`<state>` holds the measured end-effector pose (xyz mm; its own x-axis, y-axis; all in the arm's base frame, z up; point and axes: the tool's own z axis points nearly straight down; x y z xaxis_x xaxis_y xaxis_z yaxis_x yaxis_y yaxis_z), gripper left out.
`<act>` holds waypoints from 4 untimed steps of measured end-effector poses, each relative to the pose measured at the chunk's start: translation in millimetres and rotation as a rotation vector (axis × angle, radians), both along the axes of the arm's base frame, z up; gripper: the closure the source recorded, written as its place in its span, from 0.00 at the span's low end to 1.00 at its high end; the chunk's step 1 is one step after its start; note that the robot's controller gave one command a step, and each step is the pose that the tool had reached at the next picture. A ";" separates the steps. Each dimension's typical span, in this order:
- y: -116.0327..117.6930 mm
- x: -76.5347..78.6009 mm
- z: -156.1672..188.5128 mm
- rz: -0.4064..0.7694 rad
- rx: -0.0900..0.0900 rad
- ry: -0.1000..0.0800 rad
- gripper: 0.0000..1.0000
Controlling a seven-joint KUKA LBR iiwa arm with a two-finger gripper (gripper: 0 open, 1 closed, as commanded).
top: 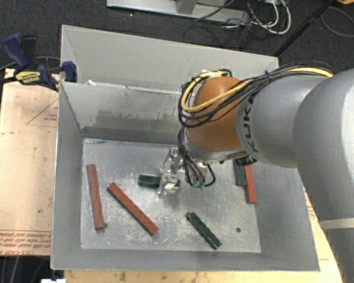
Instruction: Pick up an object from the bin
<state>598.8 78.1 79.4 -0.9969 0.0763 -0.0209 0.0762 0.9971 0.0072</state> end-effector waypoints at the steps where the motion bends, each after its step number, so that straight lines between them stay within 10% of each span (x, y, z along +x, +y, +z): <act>1: 0.0 0.0 0.0 0.000 0.000 0.000 1.00; 4: 0.0 0.0 0.0 0.000 0.001 0.000 1.00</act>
Offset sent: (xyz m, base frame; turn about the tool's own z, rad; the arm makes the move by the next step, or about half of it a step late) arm 0.0000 0.0000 0.0000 0.0000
